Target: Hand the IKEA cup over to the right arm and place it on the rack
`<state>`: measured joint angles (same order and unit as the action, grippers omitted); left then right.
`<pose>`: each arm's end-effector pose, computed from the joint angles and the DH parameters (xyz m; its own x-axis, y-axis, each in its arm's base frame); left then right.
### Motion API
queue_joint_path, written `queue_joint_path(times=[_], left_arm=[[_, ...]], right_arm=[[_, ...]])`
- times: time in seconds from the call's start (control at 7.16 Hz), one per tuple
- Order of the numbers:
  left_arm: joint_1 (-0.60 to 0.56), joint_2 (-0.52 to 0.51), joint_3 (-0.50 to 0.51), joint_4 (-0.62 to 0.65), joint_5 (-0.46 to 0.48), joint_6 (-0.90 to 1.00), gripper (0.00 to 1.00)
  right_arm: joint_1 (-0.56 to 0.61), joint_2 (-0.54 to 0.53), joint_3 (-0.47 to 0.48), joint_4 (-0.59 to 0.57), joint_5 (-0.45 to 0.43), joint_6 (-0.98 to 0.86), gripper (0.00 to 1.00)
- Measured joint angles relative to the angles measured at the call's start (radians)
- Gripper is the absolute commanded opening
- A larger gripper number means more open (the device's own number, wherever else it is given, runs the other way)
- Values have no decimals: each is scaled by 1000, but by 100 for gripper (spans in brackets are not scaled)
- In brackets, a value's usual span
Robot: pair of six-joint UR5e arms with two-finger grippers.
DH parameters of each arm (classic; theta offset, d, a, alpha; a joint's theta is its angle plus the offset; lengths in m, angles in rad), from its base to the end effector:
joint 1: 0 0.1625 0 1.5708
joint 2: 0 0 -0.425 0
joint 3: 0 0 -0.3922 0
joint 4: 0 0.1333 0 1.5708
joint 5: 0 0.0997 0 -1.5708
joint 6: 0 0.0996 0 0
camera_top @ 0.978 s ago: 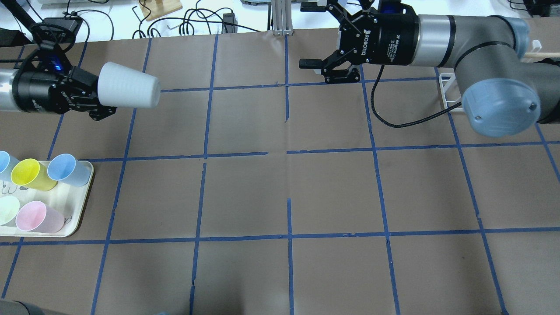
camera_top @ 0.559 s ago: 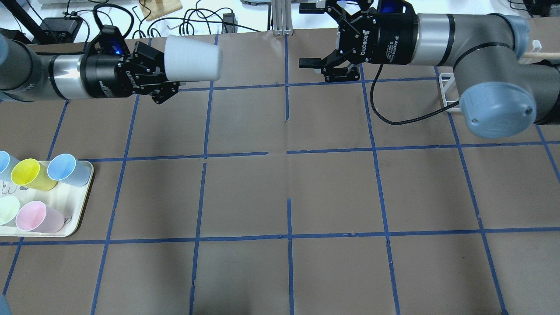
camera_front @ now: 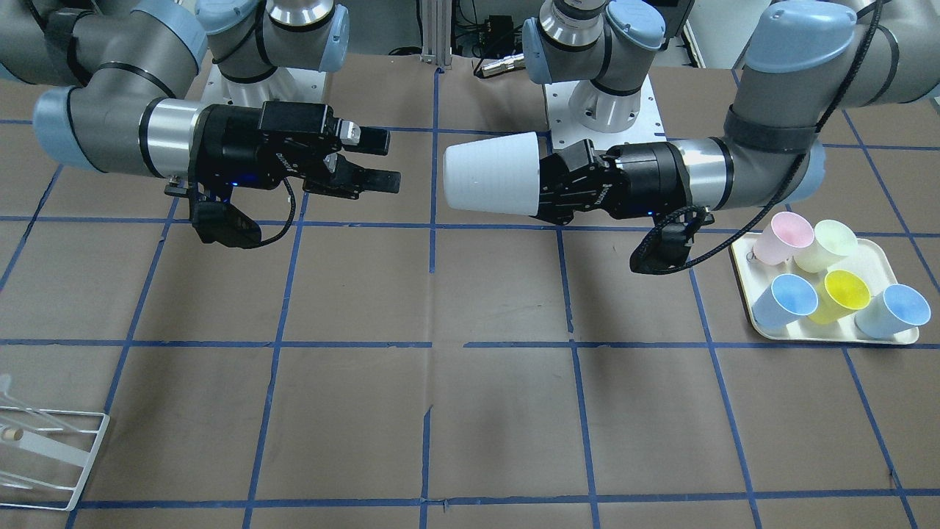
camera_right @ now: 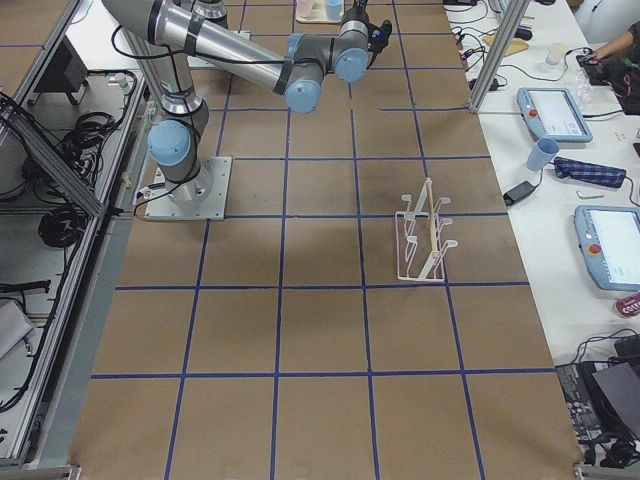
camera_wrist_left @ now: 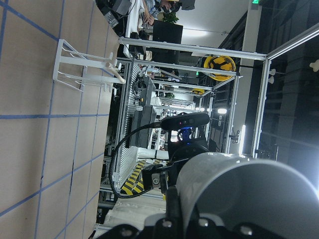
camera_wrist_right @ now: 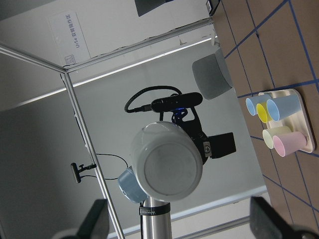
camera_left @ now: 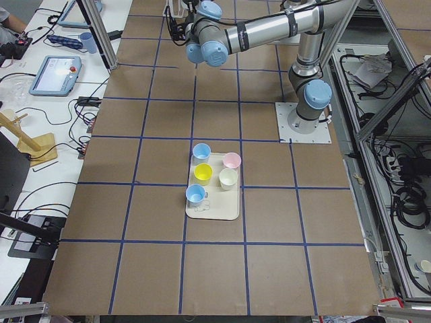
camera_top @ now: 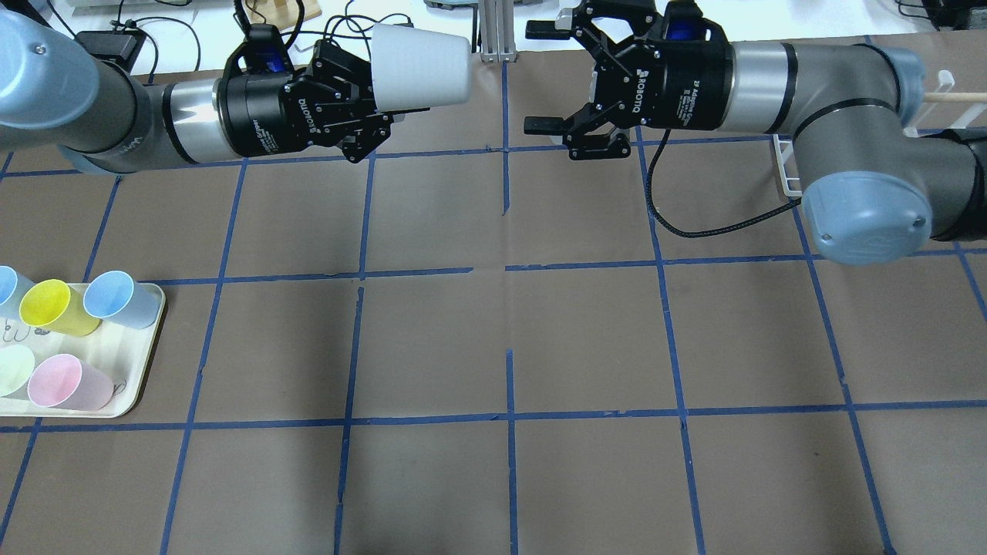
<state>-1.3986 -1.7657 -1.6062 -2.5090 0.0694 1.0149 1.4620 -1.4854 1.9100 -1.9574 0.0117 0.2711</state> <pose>-0.1441 -0.5294 0.3955 -0.0100 -0.1559 0.9877 -0.1110 0.9818 0.1538 0.1780 -0.5157 0.4218 0.0442 0.3012 -0.9525 0.1003 0.9473 0.3042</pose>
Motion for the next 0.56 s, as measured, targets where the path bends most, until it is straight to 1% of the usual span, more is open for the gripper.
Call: queue_joint_path(times=[0.42, 0.56], left_arm=[[-72, 1, 0, 13, -69, -38, 0], [-80, 1, 0, 15, -78, -40, 0]], right_arm=[[22, -3, -6, -13, 37, 44, 100], [23, -2, -6, -28, 38, 55, 95]])
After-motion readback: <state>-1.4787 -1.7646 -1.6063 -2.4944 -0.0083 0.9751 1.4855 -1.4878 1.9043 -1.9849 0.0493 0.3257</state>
